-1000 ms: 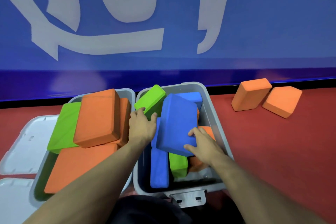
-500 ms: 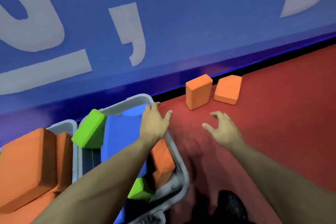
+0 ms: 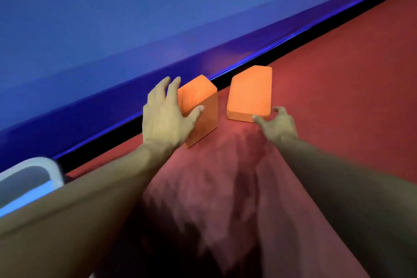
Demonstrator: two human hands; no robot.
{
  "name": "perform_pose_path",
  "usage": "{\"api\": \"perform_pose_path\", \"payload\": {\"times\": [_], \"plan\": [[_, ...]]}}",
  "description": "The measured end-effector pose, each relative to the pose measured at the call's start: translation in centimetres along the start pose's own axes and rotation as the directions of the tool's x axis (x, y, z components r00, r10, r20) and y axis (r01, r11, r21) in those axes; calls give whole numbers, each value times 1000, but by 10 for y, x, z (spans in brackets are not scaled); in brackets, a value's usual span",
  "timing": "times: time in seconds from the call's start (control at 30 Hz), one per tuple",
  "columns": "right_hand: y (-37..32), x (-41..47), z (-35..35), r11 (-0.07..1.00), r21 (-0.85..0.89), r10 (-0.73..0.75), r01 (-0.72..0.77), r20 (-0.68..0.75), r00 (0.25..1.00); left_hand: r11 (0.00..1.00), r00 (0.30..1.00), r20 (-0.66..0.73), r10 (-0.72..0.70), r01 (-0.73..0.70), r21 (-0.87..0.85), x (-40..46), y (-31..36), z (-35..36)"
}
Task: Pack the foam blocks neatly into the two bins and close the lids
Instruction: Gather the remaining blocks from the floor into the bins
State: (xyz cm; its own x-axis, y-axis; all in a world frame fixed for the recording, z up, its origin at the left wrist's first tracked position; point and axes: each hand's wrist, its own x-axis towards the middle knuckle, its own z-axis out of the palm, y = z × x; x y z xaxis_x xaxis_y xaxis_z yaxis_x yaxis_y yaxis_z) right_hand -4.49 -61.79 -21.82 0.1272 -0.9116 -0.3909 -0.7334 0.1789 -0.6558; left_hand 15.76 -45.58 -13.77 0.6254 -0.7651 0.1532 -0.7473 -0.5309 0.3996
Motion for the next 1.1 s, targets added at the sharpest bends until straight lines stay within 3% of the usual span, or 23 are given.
{"api": "perform_pose_path", "payload": {"times": [0.13, 0.27, 0.47, 0.77, 1.0, 1.1], "plan": [[-1, 42, 19, 997, 36, 69, -69, 1, 998, 999, 999, 47, 0, -2, 43, 37, -7, 33], [-1, 74, 47, 969, 112, 223, -222, 8, 975, 966, 999, 13, 46, -48, 256, 47, -20, 61], [1, 98, 73, 804, 410, 448, -430, 58, 892, 933, 993, -64, 99, -70, 353, 56, -30, 71], [0, 88, 91, 724, 614, 416, -315, -24, 909, 935, 990, -89, 107, -70, 347, 50, -27, 73], [23, 24, 67, 801, 516, 424, -304, -129, 897, 942, 995, -26, 101, -87, 323, 7, -5, 66], [29, -15, 45, 811, 489, 437, -322, -140, 889, 975, 998, -59, 7, 6, 224, -22, 8, 46]]}}
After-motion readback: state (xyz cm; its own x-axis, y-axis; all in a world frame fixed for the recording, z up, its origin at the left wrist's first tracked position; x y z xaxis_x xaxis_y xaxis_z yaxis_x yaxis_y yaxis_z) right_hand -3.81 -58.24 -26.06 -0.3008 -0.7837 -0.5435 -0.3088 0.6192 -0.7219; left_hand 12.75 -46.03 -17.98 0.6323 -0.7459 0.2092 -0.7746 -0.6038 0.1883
